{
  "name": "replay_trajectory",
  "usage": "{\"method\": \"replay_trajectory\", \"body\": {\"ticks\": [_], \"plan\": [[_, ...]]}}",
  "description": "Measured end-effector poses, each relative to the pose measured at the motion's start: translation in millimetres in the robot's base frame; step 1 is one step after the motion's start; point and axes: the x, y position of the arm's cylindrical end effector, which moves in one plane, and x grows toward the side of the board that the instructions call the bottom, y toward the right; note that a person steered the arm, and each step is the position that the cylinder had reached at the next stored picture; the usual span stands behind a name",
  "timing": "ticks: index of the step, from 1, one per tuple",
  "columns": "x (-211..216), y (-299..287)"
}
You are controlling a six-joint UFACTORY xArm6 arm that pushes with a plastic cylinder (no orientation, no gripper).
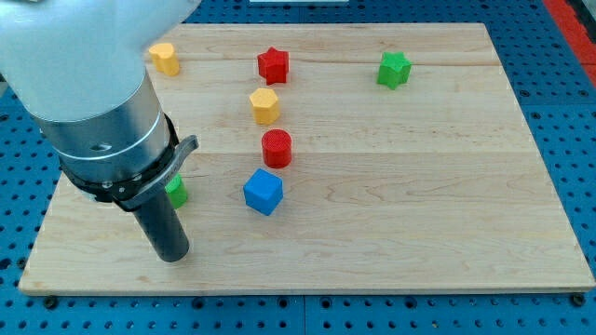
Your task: Slightly push the yellow hexagon in between the red circle and yellow heart
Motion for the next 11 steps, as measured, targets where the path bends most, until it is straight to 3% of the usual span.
{"method": "replay_trajectory", "body": {"ticks": [3, 5, 8, 9, 10, 11], "plan": [[-3.4, 3.9], [-19.1, -53.1], [-155.3, -158.5], [-227.1, -159.1], [-270.9, -143.1], [-287.6, -88.2]]}}
